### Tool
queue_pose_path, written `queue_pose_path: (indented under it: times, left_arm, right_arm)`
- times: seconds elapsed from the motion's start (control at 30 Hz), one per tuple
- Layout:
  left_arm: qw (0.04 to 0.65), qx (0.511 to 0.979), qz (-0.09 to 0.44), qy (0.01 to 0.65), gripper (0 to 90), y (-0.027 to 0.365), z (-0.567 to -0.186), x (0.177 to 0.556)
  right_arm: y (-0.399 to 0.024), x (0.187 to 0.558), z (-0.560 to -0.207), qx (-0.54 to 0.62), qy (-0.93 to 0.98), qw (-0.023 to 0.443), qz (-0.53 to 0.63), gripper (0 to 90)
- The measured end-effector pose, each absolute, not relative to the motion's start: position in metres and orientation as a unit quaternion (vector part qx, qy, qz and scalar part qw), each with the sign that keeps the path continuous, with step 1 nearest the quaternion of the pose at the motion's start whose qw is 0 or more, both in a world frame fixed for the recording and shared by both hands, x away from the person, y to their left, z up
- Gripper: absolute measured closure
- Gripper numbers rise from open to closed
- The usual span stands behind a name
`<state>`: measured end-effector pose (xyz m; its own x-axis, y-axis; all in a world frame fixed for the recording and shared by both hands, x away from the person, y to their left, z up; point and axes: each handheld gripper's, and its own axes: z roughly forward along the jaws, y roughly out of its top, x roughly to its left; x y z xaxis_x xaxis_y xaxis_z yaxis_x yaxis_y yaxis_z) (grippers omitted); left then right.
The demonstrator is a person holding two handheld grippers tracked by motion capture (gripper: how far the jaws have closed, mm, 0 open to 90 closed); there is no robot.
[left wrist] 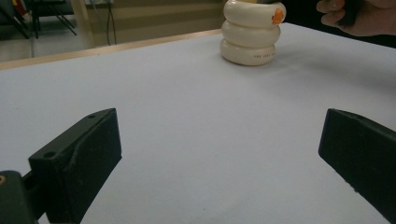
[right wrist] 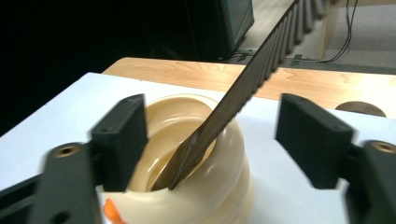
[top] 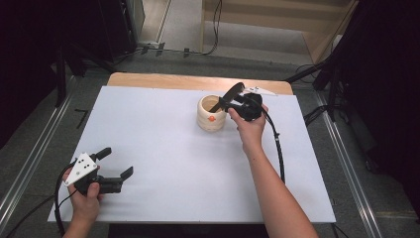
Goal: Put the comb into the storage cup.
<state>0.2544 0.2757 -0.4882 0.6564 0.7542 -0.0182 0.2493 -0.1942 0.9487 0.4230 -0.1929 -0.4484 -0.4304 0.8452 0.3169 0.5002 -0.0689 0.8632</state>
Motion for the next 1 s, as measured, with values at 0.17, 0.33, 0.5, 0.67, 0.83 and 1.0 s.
queue_pose_path:
  times: [0.17, 0.33, 0.5, 0.67, 0.83, 1.0]
  left_arm:
    - [0.534, 0.737, 0.236, 0.340, 0.0, 0.275, -0.488, 0.254]
    - [0.535, 0.736, 0.237, 0.340, 0.0, 0.275, -0.488, 0.255]
    - [0.534, 0.737, 0.236, 0.340, 0.0, 0.275, -0.488, 0.254]
    - [0.534, 0.737, 0.237, 0.340, 0.0, 0.275, -0.488, 0.254]
    - [0.534, 0.737, 0.237, 0.340, 0.0, 0.275, -0.488, 0.254]
    - [0.534, 0.738, 0.237, 0.339, 0.0, 0.275, -0.488, 0.254]
  right_arm:
    - [-0.198, 0.415, -0.447, 0.500, 0.669, 0.158, 0.527, 8.5]
    - [-0.202, 0.407, -0.443, 0.481, 0.677, 0.164, 0.533, 0.0]
    - [-0.200, 0.400, -0.440, 0.458, 0.690, 0.170, 0.534, 0.0]
    - [-0.199, 0.394, -0.438, 0.449, 0.696, 0.177, 0.532, 0.0]
    - [-0.203, 0.387, -0.438, 0.445, 0.696, 0.182, 0.534, 0.0]
    - [-0.207, 0.380, -0.437, 0.439, 0.698, 0.190, 0.533, 0.0]
